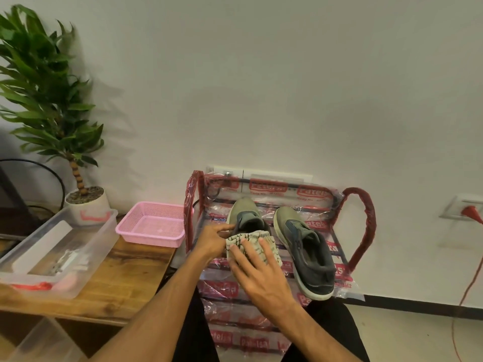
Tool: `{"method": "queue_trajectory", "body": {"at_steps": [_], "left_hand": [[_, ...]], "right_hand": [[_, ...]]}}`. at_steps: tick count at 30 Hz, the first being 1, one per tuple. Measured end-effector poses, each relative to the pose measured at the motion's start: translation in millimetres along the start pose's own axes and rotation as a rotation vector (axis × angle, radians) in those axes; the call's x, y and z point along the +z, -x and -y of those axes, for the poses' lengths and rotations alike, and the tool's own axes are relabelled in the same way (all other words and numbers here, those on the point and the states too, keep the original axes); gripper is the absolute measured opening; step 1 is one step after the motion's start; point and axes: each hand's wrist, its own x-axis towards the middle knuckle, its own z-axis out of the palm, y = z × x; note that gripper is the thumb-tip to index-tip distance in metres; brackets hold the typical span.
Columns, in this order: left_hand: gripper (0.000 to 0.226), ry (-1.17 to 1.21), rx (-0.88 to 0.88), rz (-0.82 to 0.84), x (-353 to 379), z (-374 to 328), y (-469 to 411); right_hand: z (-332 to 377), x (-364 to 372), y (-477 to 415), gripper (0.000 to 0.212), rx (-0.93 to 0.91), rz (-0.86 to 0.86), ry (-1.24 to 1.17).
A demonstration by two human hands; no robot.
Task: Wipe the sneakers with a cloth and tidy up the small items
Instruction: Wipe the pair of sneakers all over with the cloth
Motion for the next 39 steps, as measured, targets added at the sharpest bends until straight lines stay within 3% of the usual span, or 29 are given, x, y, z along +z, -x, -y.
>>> {"method": "queue_trajectory", "body": {"at_steps": [8, 13, 16, 19, 23, 27, 32, 35, 39], "left_hand": [[0.03, -0.193, 0.101, -0.058, 13, -9, 4], [0.03, -0.287, 0.071, -0.045, 14, -16, 9], [0.031, -0.32, 0.074, -0.068, 15, -18, 10], [0.032, -0.379, 0.08, -0.104, 19, -20, 13], [0.024, -0.508, 0.114, -0.135, 21, -24, 14], [0.008, -0.541, 0.124, -0.175, 23, -24, 11], [0.021, -0.564, 0.12, -0.188, 21, -22, 9], [0.019, -0.599, 0.109, -0.191, 23, -23, 9], [0.022, -0.606, 0.115, -0.187, 23, -22, 12]], "right_hand": [[-14, -12, -3, 0.04, 0.018, 0.137, 0.016], [-17, -36, 2, 0.028, 0.129, 0.095, -0.041], [-10, -35, 9, 0.031, 0.028, 0.031, -0.039], [0, -21, 10, 0.033, -0.121, 0.159, 0.017], [10, -21, -7, 0.047, -0.089, 0.477, 0.127], [18, -27, -21, 0.042, -0.142, 0.564, 0.206], [10, -40, -34, 0.029, -0.175, 0.534, 0.178], [-1, -46, -35, 0.022, -0.105, 0.51, 0.021], [-21, -40, -27, 0.011, 0.011, 0.208, -0.118]]}}
